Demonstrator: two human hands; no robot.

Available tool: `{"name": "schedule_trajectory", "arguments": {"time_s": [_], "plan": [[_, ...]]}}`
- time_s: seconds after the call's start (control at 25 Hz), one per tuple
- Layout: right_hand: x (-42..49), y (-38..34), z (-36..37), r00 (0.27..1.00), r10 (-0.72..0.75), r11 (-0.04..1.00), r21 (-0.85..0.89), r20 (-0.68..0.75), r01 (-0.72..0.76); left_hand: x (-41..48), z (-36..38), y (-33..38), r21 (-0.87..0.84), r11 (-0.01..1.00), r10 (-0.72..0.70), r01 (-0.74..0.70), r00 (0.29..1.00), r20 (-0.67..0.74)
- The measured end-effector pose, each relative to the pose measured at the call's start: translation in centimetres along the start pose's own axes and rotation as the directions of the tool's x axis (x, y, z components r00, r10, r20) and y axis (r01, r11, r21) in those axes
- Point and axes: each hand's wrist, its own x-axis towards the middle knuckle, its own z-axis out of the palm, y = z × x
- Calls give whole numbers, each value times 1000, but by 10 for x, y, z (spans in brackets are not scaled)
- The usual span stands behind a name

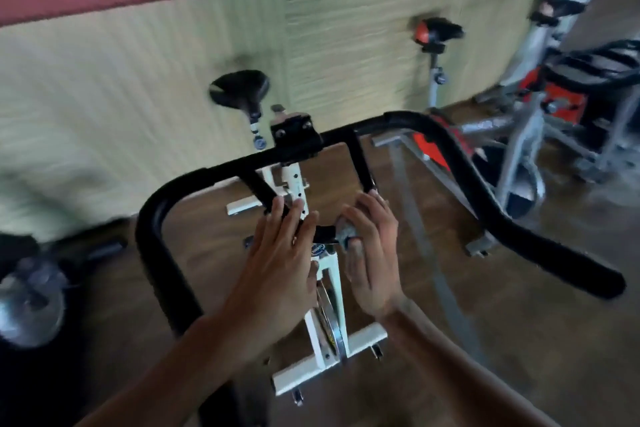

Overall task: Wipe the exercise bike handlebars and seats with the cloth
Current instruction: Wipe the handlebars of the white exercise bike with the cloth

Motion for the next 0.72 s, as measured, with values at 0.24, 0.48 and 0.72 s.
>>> {"name": "schedule_trajectory", "arguments": {"time_s": [0.24,0.48,0.72], "plan": [[10,12,-9,987,56,983,165,150,-81,3,-17,29,170,969,-204,178,966,155],[20,25,-20,974,-24,973,229,225,-29,5,-14,66,232,926,-335,298,932,140],[27,40,-23,962,-98,933,360,255,0,18,19,115,93,847,-513,523,851,-113]]}}
